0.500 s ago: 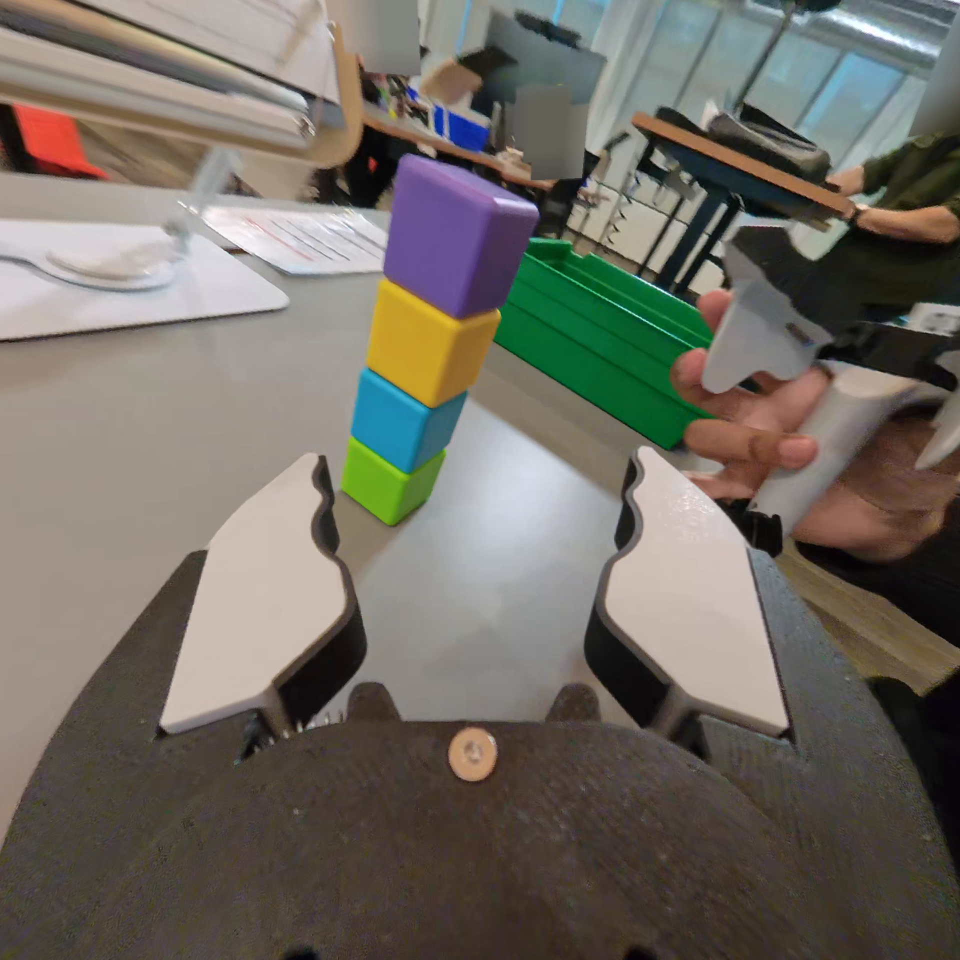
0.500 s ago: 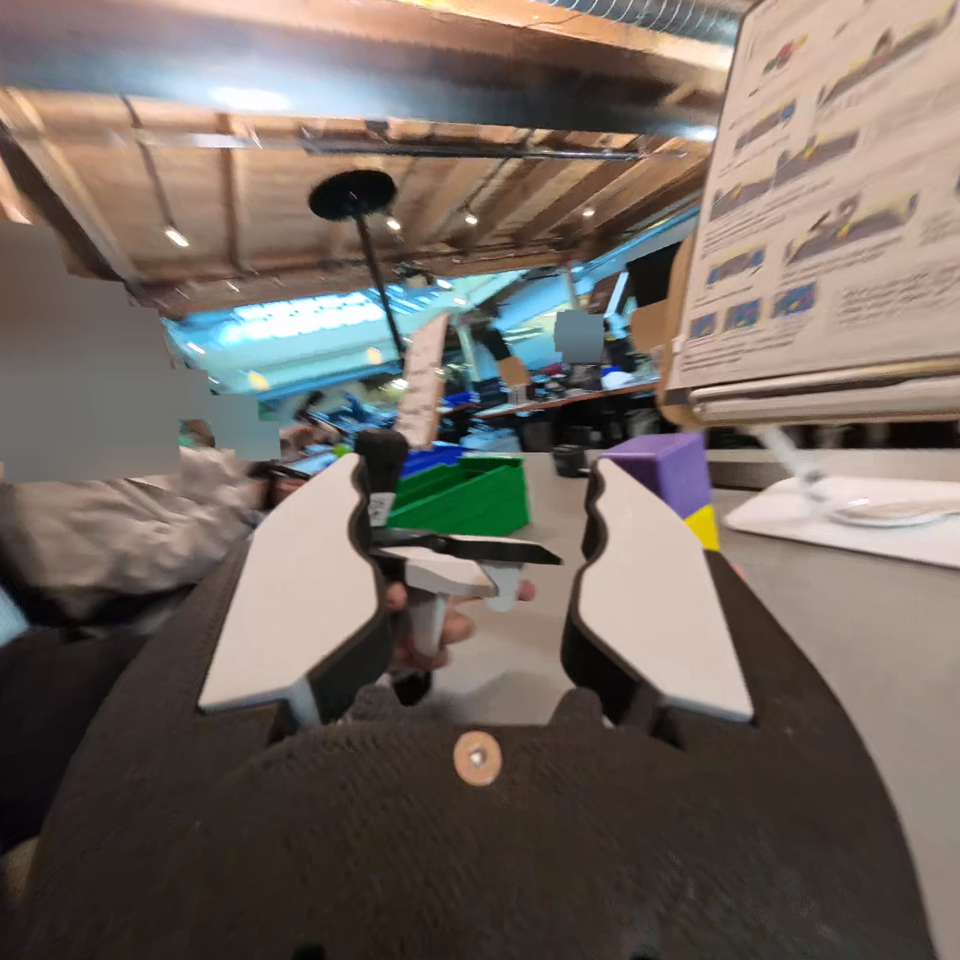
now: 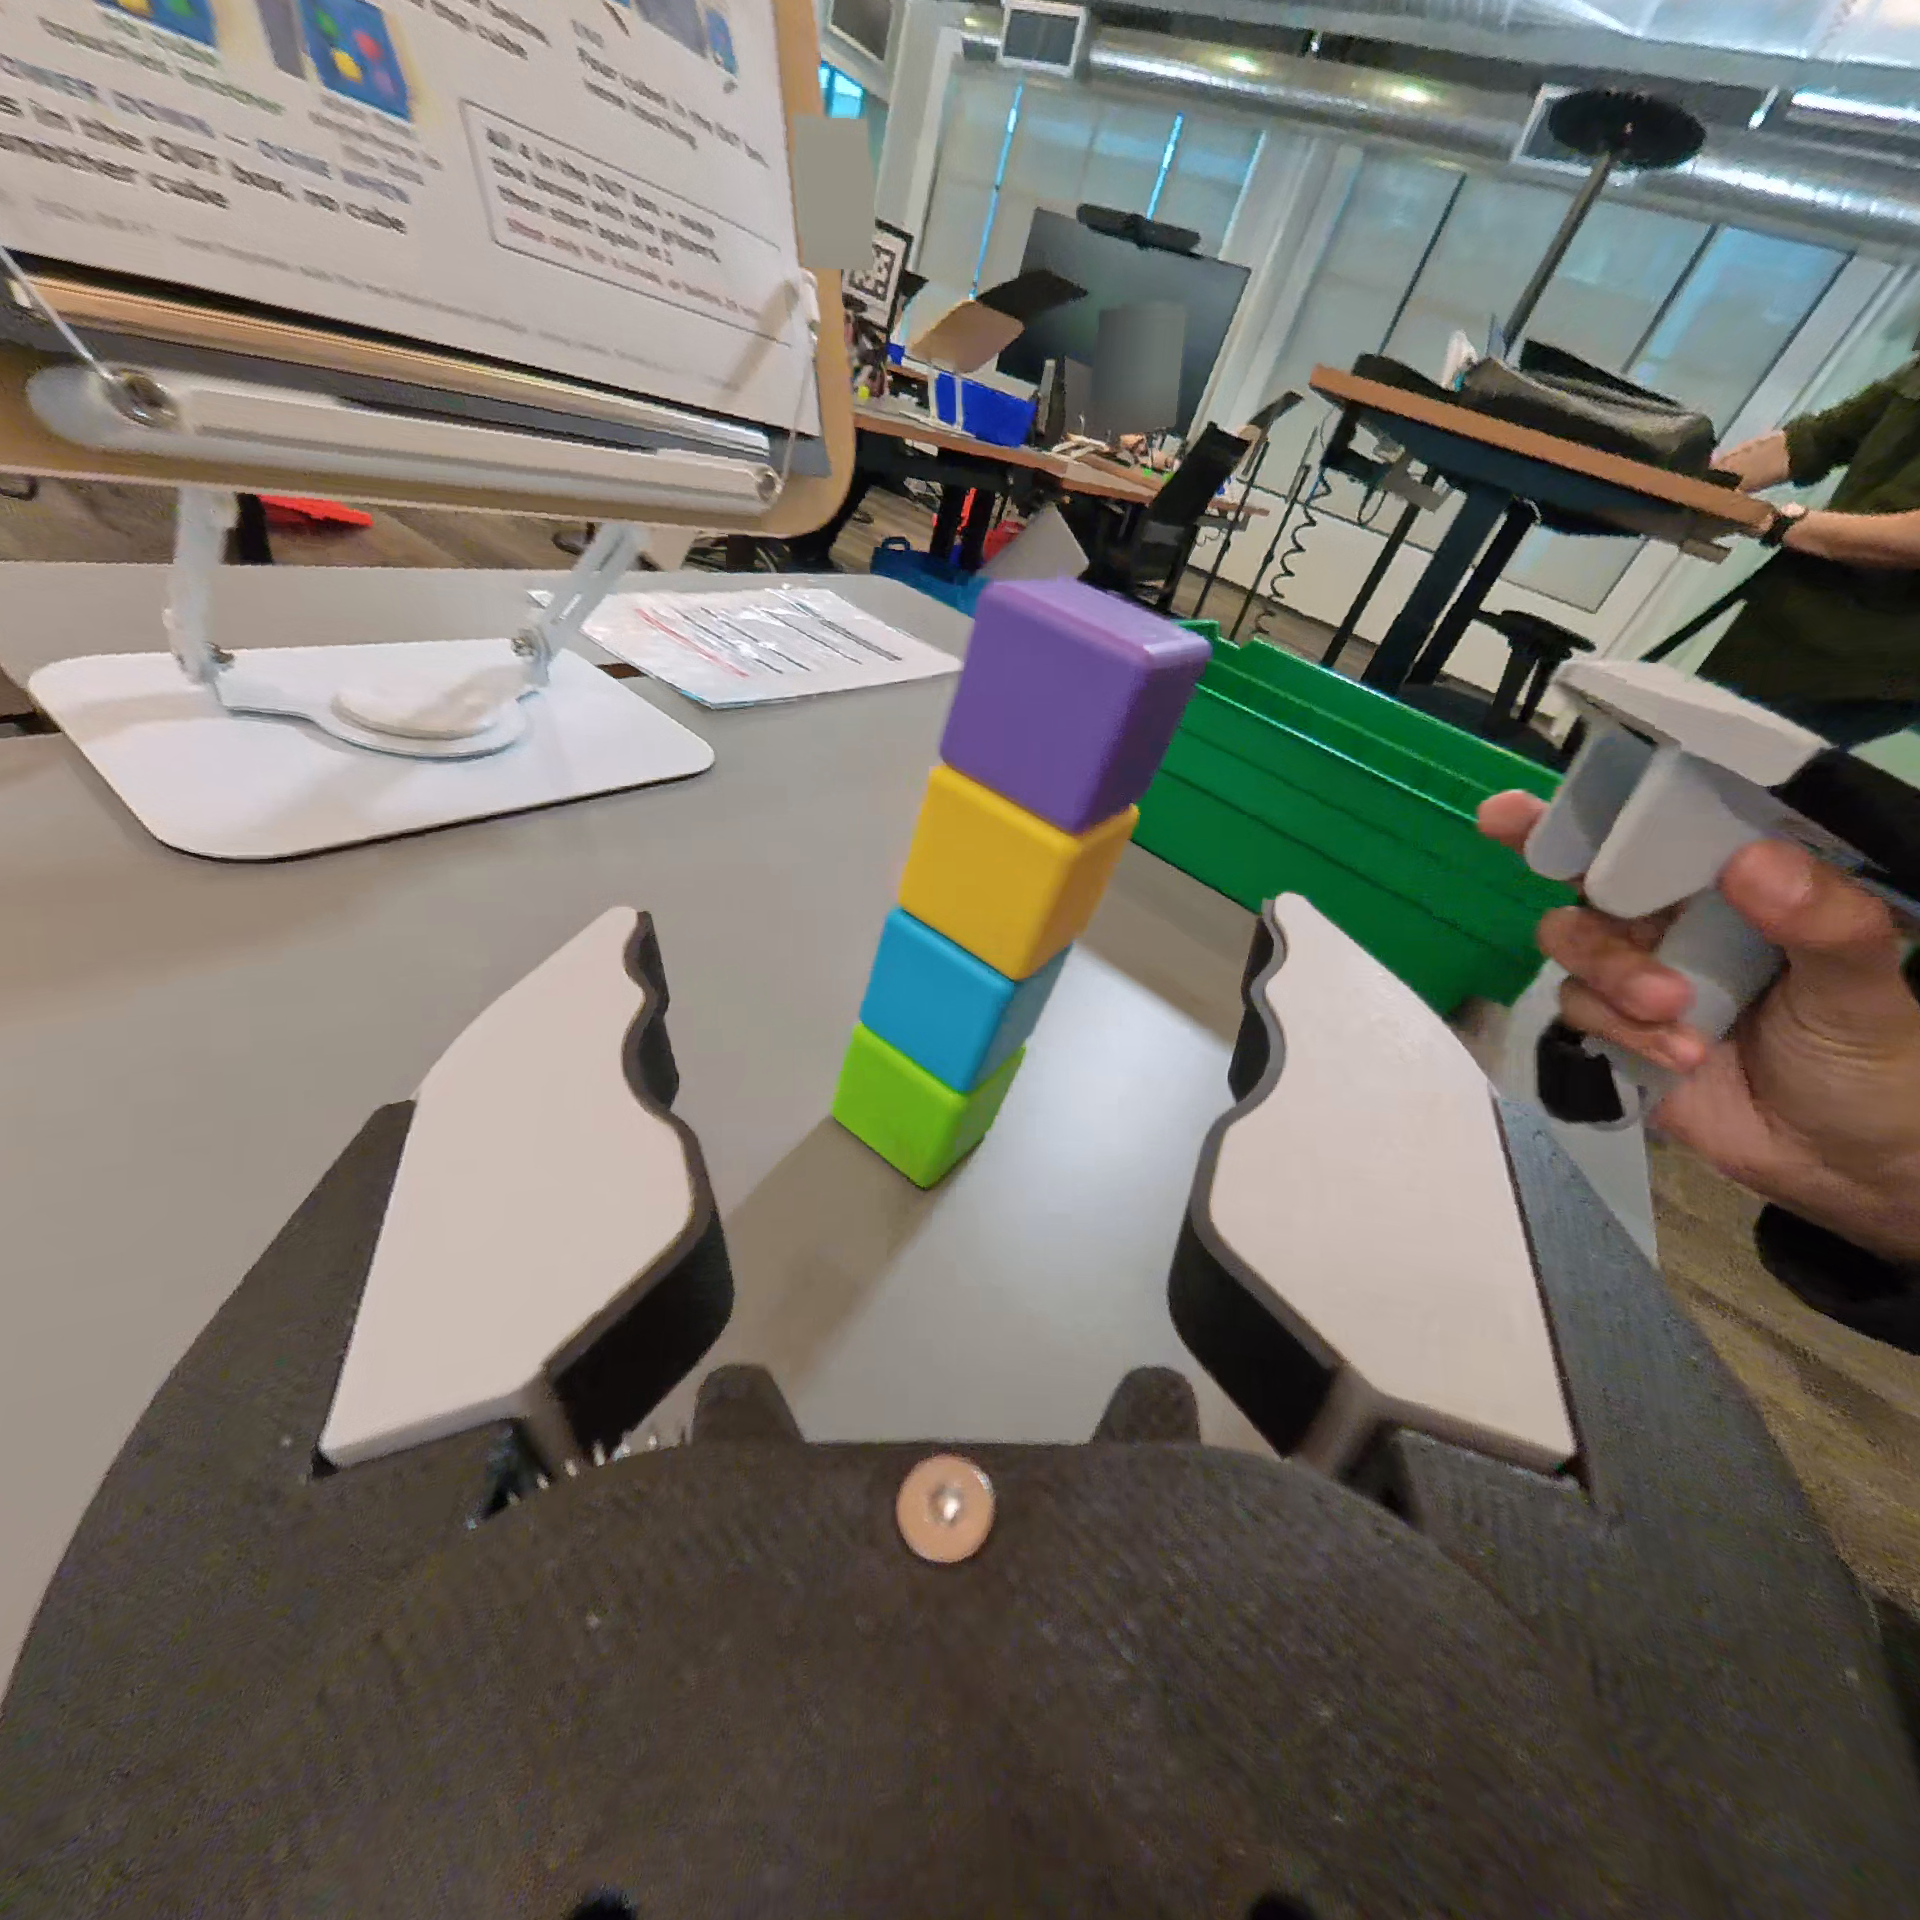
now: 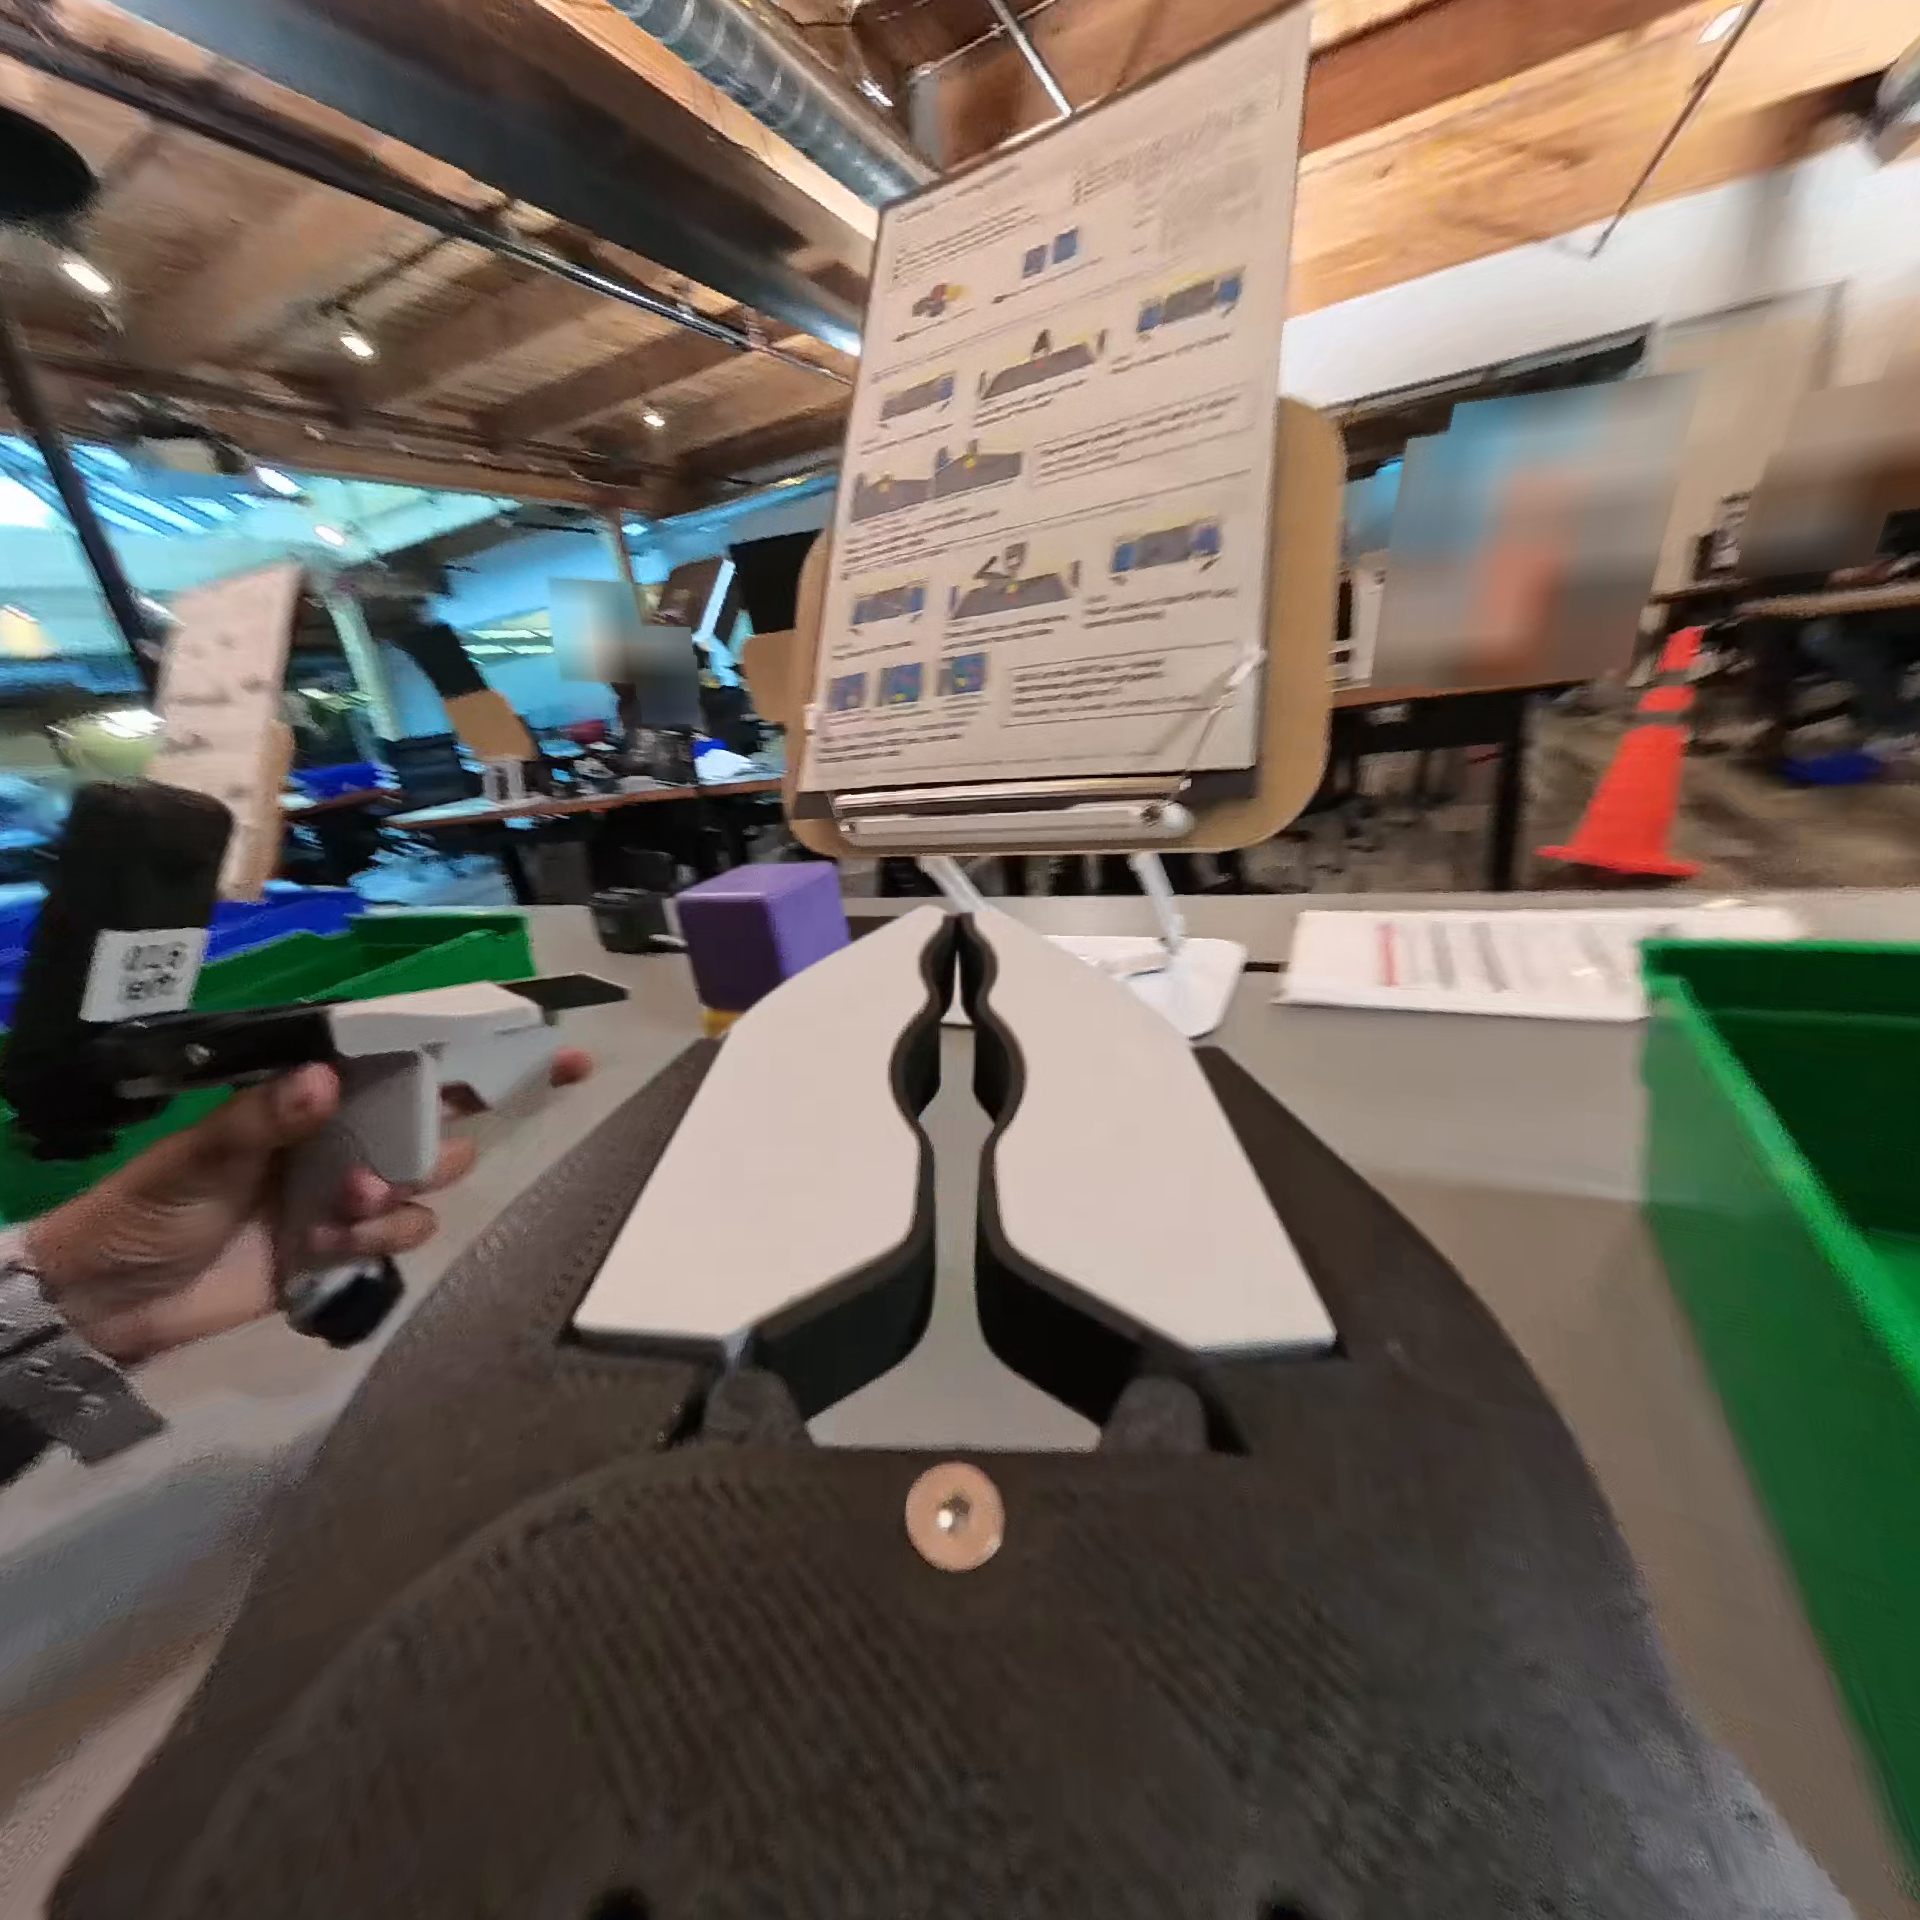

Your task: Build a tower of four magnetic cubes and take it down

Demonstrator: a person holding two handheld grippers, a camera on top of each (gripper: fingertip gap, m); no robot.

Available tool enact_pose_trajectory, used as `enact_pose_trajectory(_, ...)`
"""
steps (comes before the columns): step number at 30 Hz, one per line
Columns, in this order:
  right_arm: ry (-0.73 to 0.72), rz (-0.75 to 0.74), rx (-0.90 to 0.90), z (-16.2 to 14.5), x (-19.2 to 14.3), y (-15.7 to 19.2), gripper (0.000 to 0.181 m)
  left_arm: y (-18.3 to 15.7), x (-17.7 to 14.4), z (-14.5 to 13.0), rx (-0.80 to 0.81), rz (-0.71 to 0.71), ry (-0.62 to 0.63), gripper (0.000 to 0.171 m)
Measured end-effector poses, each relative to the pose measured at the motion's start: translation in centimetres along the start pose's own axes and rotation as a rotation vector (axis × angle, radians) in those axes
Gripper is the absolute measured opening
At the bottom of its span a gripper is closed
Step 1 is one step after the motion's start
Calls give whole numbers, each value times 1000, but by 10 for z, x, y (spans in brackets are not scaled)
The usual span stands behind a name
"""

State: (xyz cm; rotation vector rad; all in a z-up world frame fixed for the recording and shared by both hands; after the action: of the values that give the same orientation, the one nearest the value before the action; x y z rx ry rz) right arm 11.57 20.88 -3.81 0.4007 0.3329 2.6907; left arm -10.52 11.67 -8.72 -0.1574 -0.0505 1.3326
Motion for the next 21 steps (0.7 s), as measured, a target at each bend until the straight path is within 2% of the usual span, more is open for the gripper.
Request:
enact_pose_trajectory(4,31,-30,-159,11,-9,3,0,13,8,-5,76,10,68,105)
enact_pose_trajectory(5,24,-46,-122,13,-10,1,0,14,11,-7,100,15,83,104)
enact_pose_trajectory(7,4,-39,112,16,-13,-7,0,14,17,-8,119,7,94,104)
enact_pose_trajectory(8,24,33,228,15,-13,-5,0,12,20,-9,120,0,94,105)
enact_pose_trajectory(9,71,128,250,13,-13,1,0,10,22,-9,121,-11,93,105)
enact_pose_trajectory(10,129,193,155,7,-13,8,10,8,24,-10,124,-19,96,106)
enact_pose_trajectory(11,168,186,-2,1,-12,10,46,7,26,-11,131,-23,101,107)
enact_pose_trajectory(12,168,139,-140,-2,-12,10,62,6,28,-11,139,-23,103,108)
enact_pose_trajectory(13,140,114,-210,-3,-13,12,61,5,29,-12,145,-27,103,108)
enact_pose_trajectory(14,110,122,-203,-3,-15,15,57,4,29,-13,148,-26,105,108)
enact_pose_trajectory(15,102,146,-147,-5,-16,18,62,4,30,-14,150,-22,106,108)
enact_pose_trajectory(16,127,170,-87,-10,-15,19,71,4,29,-14,150,-17,105,108)
enact_pose_trajectory(18,221,191,-64,-23,-10,21,72,3,29,-14,144,-12,97,106)
enact_pose_trajectory(21,278,182,-113,-40,-6,22,58,-4,25,-19,142,-47,118,103)
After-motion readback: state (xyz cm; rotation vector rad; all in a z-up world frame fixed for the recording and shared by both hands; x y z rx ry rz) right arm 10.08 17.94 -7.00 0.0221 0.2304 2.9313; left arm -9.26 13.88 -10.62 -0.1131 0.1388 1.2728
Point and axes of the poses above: each gripper's, where its closed fingertips meet, x out along the fingers, z out of its top, y = z × x across the jaws, the point moved 4 cm from there along -x, back along the fingers, and after that the axes turned 8 degrees about x, right-handed, at the moved point
